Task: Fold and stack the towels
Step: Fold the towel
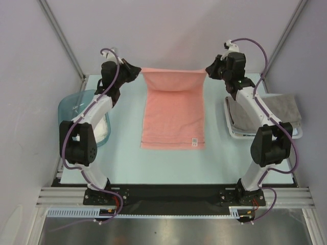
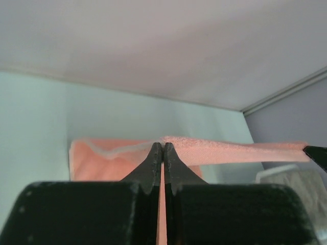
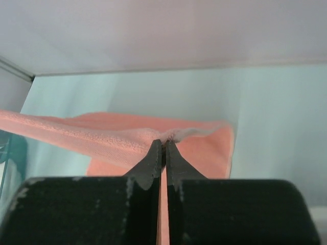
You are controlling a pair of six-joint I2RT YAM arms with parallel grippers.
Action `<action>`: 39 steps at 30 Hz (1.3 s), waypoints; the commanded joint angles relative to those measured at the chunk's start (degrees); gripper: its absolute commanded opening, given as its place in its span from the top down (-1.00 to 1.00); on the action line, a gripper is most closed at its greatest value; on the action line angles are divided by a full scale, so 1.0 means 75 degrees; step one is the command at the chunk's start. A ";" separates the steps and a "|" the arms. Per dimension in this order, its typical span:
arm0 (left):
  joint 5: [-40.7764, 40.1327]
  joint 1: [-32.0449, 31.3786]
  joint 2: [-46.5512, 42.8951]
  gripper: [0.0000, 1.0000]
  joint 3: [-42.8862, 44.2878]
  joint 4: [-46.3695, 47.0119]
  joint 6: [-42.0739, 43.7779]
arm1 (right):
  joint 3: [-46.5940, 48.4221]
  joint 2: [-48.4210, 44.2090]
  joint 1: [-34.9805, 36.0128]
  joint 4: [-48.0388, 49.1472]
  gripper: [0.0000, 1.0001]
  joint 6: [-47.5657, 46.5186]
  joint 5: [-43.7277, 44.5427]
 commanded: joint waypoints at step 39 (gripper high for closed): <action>-0.0263 -0.0813 -0.3594 0.99 -0.4438 -0.2962 -0.0003 | -0.4906 -0.2979 0.0771 -0.1992 1.00 0.0932 -0.0127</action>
